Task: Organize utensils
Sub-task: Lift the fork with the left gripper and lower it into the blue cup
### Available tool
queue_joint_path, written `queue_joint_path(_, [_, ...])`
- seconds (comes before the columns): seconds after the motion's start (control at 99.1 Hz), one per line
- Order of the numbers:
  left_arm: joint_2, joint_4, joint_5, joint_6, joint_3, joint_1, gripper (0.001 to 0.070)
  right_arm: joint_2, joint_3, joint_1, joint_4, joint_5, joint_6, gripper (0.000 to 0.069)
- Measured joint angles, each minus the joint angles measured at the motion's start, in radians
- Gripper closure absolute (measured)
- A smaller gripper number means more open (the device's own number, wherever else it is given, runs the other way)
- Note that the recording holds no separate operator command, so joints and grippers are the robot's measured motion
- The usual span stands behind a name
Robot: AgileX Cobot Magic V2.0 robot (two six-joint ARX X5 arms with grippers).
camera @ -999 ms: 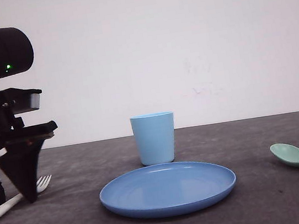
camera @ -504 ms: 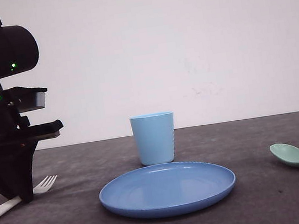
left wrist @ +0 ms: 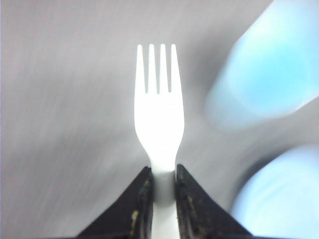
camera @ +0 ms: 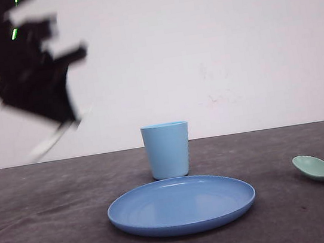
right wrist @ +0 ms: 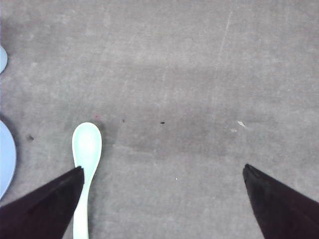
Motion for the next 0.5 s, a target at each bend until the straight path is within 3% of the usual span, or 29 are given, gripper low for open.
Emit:
queue_joint_path(0.192, [-0.011,0.286,0.15,0.0,0.005,-0.037,0.067,0.0,0.0,0.0,0.0,0.0,0.0,0.0049])
queue_joint_path(0.504, [0.107,0.59,0.157,0.001,0.005,-0.078,0.067,0.0,0.0,0.0,-0.004,0.0,0.0,0.0049])
